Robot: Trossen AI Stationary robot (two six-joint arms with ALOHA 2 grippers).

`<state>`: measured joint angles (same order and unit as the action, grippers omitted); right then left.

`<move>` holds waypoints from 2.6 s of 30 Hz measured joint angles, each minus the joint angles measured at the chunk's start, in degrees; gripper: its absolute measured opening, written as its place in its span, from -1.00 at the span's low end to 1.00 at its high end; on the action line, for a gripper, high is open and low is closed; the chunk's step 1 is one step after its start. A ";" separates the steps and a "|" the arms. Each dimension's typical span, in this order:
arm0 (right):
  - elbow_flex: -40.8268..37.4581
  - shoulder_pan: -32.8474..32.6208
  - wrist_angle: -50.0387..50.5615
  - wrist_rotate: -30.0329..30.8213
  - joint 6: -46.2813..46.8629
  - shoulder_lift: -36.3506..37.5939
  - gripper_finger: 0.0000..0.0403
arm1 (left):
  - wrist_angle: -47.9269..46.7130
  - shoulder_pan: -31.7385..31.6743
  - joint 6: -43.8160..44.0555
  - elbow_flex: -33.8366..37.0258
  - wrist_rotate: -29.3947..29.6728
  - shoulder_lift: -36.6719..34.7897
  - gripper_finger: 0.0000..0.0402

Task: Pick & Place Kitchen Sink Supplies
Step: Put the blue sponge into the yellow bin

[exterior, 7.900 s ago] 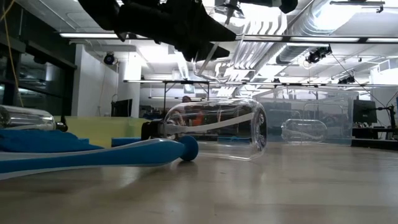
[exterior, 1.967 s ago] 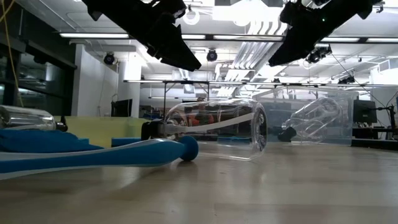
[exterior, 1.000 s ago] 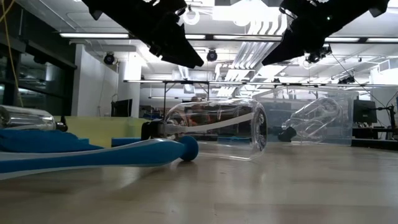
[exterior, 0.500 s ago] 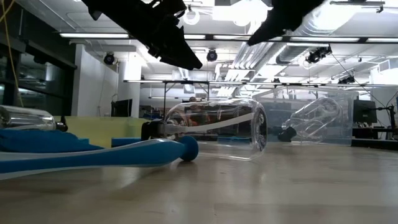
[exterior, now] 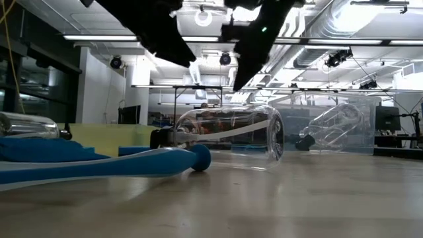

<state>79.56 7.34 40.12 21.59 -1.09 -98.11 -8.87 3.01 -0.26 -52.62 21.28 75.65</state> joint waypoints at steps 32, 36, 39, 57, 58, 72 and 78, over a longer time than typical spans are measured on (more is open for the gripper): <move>26.79 15.17 17.82 -0.12 15.46 -31.44 0.04 | -2.07 0.04 5.71 5.55 -5.28 -9.21 0.99; 27.20 15.85 18.01 -1.49 15.87 -31.46 0.04 | -2.41 0.04 6.15 5.55 -5.60 -9.21 0.99; 27.11 17.26 19.41 -6.16 17.29 -31.47 0.04 | -2.62 0.04 6.15 5.55 -5.60 -9.21 0.99; 22.81 20.56 21.34 -14.27 15.00 -31.36 0.01 | -3.31 0.04 6.59 5.55 -5.67 -9.21 0.99; 22.81 20.45 21.36 -14.40 14.96 -31.36 -0.01 | -3.31 0.04 6.59 5.55 -5.67 -9.21 0.99; 22.68 17.77 23.25 -15.19 11.67 -31.36 -0.63 | -3.33 0.04 6.59 5.55 -5.67 -9.21 0.99; 22.65 16.65 23.46 -15.26 9.65 -31.36 -0.96 | -3.33 0.04 6.79 5.55 -5.75 -9.21 0.99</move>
<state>102.21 24.00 63.58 6.33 8.56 -129.47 -12.21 3.05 6.52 -47.07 15.53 66.43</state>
